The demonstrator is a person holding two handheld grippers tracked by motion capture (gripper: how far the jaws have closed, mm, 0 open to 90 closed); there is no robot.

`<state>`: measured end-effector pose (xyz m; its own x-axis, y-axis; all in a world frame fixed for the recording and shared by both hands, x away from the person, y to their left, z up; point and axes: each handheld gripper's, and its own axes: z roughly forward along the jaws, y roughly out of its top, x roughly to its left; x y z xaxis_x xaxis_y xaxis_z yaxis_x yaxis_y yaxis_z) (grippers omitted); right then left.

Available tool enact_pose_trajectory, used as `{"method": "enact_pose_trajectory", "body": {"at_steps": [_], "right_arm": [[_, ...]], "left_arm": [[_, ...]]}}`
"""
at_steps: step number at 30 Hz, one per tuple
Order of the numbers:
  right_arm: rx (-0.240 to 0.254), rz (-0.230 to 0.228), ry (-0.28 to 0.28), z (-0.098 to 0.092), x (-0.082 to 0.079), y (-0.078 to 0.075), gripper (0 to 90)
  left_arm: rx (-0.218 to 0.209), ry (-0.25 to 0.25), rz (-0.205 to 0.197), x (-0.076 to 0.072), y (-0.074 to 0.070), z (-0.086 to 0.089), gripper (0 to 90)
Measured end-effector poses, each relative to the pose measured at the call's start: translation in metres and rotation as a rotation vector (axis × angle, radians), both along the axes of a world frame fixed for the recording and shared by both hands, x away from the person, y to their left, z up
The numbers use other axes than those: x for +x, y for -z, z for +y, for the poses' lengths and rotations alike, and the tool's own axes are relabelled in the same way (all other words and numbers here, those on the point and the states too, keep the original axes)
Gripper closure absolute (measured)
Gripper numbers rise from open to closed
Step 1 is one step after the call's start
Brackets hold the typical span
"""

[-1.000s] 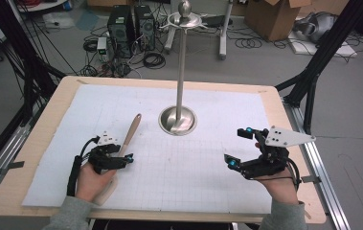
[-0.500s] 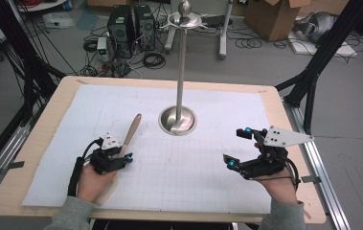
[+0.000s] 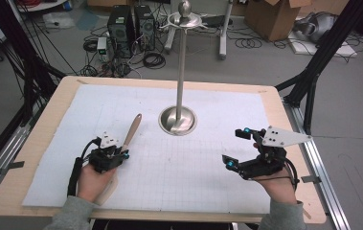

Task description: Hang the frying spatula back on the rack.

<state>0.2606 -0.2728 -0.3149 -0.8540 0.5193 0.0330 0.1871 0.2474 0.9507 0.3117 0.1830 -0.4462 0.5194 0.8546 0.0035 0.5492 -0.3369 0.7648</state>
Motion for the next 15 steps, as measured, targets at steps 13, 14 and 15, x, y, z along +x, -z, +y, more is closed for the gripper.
{"method": "enact_pose_trajectory", "body": {"at_steps": [13,14,15], "right_arm": [[0.008,0.004,0.005,-0.0016,0.0006,0.0000,6.9],[0.011,-0.002,0.005,-0.0020,0.0008,-0.0001,6.9],[0.012,0.000,0.005,-0.0022,0.0006,-0.0002,6.9]], "left_arm": [[0.013,-0.028,0.008,-0.0011,-0.0016,-0.0053,77.3],[0.008,-0.030,0.007,-0.0011,-0.0015,-0.0055,77.3],[0.000,-0.031,0.006,-0.0009,-0.0012,-0.0055,77.3]]}}
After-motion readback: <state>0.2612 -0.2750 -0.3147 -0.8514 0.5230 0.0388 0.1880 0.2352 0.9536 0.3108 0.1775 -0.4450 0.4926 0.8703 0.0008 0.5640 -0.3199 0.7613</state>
